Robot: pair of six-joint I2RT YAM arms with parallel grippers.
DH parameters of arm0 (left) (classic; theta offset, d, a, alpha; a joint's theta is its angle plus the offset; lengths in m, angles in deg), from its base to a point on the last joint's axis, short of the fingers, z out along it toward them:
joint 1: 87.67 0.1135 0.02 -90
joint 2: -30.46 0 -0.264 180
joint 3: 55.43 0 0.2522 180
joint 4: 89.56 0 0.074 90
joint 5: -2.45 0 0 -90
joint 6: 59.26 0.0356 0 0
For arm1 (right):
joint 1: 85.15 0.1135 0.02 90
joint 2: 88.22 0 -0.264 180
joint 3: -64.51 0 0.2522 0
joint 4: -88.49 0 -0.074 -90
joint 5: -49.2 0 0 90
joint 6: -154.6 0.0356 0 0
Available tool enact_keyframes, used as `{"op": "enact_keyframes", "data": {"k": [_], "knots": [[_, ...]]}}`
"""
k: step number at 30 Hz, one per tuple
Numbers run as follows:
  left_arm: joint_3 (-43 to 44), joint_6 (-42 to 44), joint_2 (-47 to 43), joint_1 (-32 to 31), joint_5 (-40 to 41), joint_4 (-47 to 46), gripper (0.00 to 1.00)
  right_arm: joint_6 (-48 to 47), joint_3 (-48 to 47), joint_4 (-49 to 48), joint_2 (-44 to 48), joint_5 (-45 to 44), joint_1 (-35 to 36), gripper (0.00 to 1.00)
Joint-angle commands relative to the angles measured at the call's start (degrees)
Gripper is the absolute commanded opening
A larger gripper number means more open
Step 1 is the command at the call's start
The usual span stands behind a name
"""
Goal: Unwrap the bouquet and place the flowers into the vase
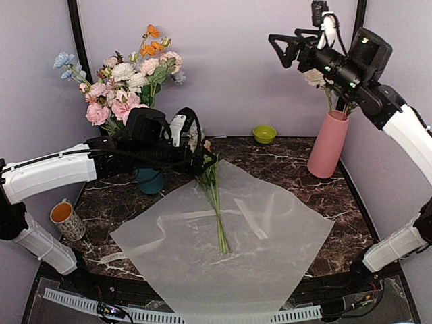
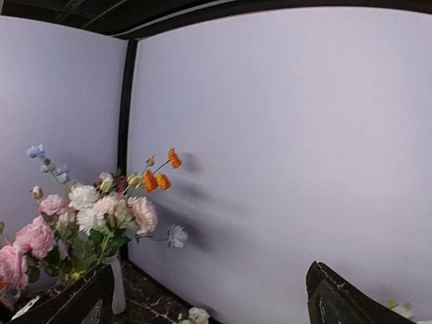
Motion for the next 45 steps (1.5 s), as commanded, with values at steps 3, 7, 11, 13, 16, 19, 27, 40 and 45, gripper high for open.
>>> {"op": "enact_keyframes", "data": {"k": [3,7,11,13,16,19,27,40,45], "knots": [[3.1,-2.8,0.1,-0.2,6.2,5.9,0.99,6.9,4.2,7.1,-6.1,1.8,8.7,0.98],[2.2,-5.6,-0.4,-0.2,7.6,8.9,0.99,10.5,8.0,8.1,-8.7,-0.2,13.3,0.96],[-0.5,-7.5,-1.6,-0.2,7.0,9.3,0.97,15.3,10.3,10.1,-12.1,-3.0,15.7,0.95],[-1.4,-8.6,-1.8,-0.2,7.4,10.3,0.96,19.6,10.2,12.5,-14.5,-3.9,15.7,0.93],[-2.7,-9.2,-1.7,-0.2,8.0,12.1,0.94,22.6,9.0,17.2,-19.0,-4.5,15.7,0.91],[-3.8,-9.8,-1.0,-0.2,8.7,13.9,0.92,24.6,8.2,20.6,-22.3,-3.8,15.8,0.91],[-6.4,-12.2,0.3,-0.1,9.8,15.0,0.89,26.5,9.8,21.1,-25.7,-0.7,16.2,0.9],[-7.9,-15.3,5.0,1.8,6.9,17.1,0.85,31.3,6.7,28.1,-32.5,-7.0,17.5,0.87],[-2.7,-16.3,10.7,1.9,4.4,19.8,0.82,31.1,11.0,25.7,-29.1,-8.3,17.3,0.88]]}}
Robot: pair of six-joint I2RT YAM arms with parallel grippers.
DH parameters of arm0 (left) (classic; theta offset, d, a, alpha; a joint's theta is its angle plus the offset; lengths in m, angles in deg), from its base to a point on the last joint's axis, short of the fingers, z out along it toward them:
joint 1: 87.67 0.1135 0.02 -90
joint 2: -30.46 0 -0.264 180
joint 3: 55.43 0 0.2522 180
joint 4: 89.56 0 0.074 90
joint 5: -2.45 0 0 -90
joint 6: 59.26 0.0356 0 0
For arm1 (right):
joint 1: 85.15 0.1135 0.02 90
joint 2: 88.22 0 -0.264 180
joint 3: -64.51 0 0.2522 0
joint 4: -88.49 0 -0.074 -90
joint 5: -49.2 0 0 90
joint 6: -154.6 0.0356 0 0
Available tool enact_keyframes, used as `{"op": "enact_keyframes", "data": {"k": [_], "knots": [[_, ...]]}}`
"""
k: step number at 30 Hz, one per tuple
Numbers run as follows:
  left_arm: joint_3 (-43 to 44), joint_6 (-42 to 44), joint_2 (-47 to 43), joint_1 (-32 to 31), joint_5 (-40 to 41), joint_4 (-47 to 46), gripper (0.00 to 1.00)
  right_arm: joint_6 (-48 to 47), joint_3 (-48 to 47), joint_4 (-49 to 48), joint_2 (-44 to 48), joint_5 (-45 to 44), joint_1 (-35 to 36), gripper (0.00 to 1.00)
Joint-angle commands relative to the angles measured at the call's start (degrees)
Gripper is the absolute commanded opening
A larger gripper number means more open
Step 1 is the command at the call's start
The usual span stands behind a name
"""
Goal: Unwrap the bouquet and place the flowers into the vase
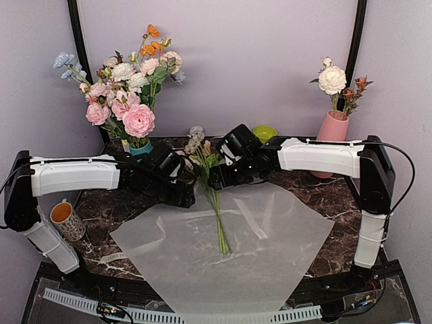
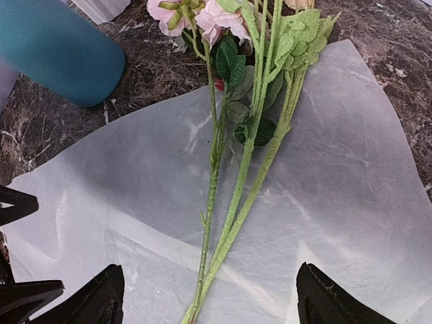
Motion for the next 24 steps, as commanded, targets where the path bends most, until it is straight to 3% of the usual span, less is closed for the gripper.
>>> {"op": "enact_keyframes", "data": {"k": [1,17,24], "knots": [[5.8,-1.8,4.8,0.1,-2.9,4.6,0.82,1.1,3.1,-1.7,4.3,-3.1,0.1,0.88],[31.1,-14.7,29.0,0.4,-3.5,22.3,0.72,-1.2,16.9,-3.6,19.9,-3.0,-9.7,0.89],[37.6,-20.0,34.1,0.6,-4.4,22.2,0.7,-4.1,18.8,-3.0,21.2,1.8,-11.2,0.89]]}}
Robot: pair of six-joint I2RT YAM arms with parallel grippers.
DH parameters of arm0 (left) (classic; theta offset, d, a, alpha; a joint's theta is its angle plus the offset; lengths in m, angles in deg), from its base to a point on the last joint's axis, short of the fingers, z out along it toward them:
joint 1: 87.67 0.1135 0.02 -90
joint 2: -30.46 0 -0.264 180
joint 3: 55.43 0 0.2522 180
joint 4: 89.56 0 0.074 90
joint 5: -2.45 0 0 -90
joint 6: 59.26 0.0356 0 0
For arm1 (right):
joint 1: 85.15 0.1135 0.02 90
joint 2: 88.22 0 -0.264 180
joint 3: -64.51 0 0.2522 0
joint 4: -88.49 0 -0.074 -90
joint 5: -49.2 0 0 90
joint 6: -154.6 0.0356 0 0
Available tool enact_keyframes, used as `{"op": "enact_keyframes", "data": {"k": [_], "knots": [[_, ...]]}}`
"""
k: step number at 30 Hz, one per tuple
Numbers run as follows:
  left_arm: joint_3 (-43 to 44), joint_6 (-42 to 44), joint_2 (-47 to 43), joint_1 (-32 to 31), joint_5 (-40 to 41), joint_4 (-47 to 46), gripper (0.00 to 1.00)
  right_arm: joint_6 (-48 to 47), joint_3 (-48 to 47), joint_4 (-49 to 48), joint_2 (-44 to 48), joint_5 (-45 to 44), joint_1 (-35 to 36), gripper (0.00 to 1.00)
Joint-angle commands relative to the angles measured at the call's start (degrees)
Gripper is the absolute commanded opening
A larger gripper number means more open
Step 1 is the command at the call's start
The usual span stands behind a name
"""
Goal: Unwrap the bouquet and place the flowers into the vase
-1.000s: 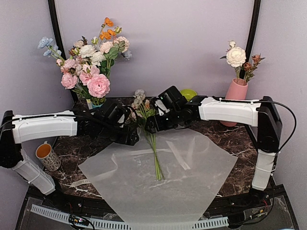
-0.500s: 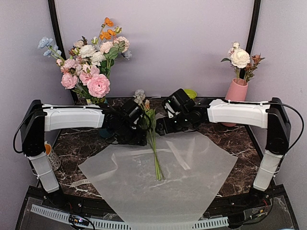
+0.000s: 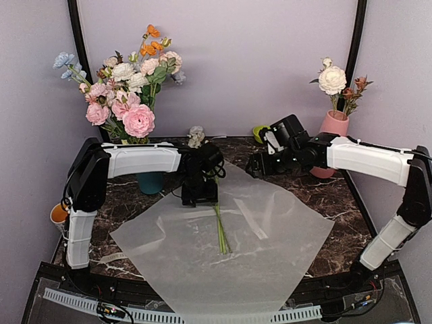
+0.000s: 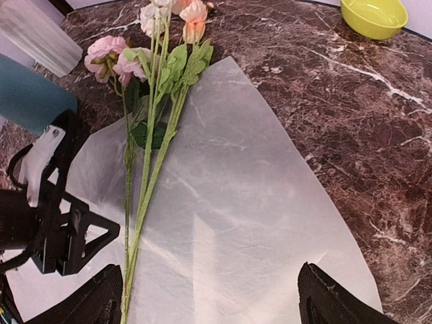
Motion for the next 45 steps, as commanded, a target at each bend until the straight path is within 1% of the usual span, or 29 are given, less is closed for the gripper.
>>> {"op": "enact_keyframes", "data": {"k": [1,3,7,9,13,15,16,18,21,24,28,30,32,34,36,41,42,45], "knots": [[5.8,-5.8,2.4,0.4,0.2,4.3,0.69,-2.7,2.2,-1.6,1.1,4.5,-0.8,0.89],[8.7,-7.3,4.6,0.5,0.5,5.6,0.68,-3.4,3.2,-2.5,1.3,6.4,-1.3,0.89],[15.6,-10.1,10.1,0.9,0.4,12.1,0.64,-7.7,4.1,-2.4,0.9,9.5,-2.5,0.89],[17.4,-12.4,11.4,1.0,0.6,14.3,0.58,-10.2,4.5,-1.6,1.0,9.7,-3.3,0.9],[17.4,-17.3,10.8,1.3,2.8,16.4,0.43,-12.9,5.9,-1.7,2.2,11.6,-6.4,0.9],[17.4,-19.2,10.1,1.3,4.2,16.8,0.39,-11.9,8.5,-2.7,3.1,12.9,-8.1,0.9],[17.3,-19.8,9.9,1.4,4.8,16.8,0.38,-11.0,9.5,-3.5,3.4,15.0,-8.8,0.9],[17.2,-20.2,9.3,1.5,5.6,16.1,0.36,-10.1,11.0,-5.1,3.8,17.3,-9.4,0.89],[17.0,-19.9,8.4,1.6,6.7,14.9,0.36,-10.6,11.5,-5.6,3.5,16.8,-9.5,0.89],[15.4,-19.0,8.4,1.7,5.0,12.3,0.36,-10.9,11.1,-5.5,3.3,16.4,-9.6,0.89],[12.6,-16.7,8.5,1.7,2.9,5.8,0.36,-10.8,11.3,-6.0,2.7,17.6,-9.6,0.89],[13.3,-15.3,9.6,1.7,2.7,4.9,0.36,-10.6,11.5,-6.2,2.5,18.3,-9.6,0.89],[14.9,-14.5,11.8,1.7,2.5,5.9,0.34,-10.6,11.5,-6.4,2.2,18.4,-9.6,0.89],[16.1,-13.5,13.7,1.7,1.5,6.2,0.28,-10.7,11.8,-6.7,2.3,18.1,-9.6,0.89],[17.2,-12.5,15.3,1.6,0.5,6.1,0.24,-10.9,12.2,-6.9,2.6,17.9,-9.7,0.89],[17.8,-12.2,16.8,1.8,-0.7,7.2,0.02,-11.3,13.6,-8.3,3.5,17.7,-9.9,0.89],[17.9,-12.2,16.8,1.8,-0.5,7.8,0.0,-11.4,13.7,-8.6,3.6,17.9,-9.9,0.89],[18.4,-12.7,15.8,1.8,1.3,9.5,0.0,-11.7,14.0,-9.0,3.6,18.2,-10.0,0.89]]}}
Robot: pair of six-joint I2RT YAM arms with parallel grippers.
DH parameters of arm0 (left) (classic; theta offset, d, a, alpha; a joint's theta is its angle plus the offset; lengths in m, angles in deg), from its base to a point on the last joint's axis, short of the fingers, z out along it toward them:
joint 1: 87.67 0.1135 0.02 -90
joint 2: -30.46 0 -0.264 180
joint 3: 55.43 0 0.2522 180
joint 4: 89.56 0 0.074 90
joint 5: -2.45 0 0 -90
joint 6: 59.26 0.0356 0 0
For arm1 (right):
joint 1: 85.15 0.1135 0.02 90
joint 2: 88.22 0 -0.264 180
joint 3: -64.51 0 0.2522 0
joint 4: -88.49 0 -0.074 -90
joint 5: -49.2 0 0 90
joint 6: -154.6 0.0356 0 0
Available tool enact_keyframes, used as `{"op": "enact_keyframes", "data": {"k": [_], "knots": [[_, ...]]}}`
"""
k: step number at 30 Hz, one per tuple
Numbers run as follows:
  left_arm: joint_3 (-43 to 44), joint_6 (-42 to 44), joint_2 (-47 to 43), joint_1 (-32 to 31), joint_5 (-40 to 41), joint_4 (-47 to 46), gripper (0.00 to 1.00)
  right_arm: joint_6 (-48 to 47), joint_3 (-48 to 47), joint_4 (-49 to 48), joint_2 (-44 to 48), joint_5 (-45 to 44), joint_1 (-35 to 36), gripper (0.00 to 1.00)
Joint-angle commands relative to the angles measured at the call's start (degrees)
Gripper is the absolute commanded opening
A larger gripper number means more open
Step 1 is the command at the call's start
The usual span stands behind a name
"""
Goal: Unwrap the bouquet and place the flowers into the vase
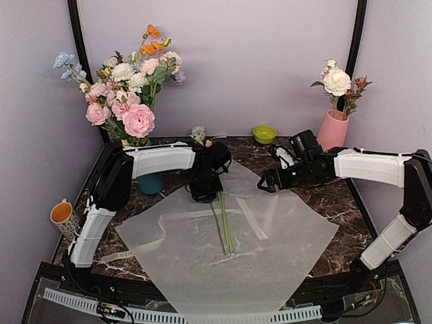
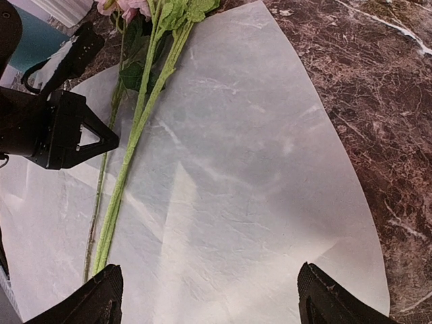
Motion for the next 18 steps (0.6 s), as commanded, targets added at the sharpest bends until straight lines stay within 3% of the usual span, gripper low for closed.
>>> {"op": "enact_keyframes", "data": {"k": [1,18], "knots": [[0.2,-0.1,0.6,0.2,1.3,3.2,0.0,-1.1,0.8,-2.9,1.3,1.1,-0.3,0.89],[-0.5,3.2,-11.5,0.2,9.1,0.7,0.0,-3.8,-2.6,-0.2,-0.9,0.1,-0.5,0.89]]}}
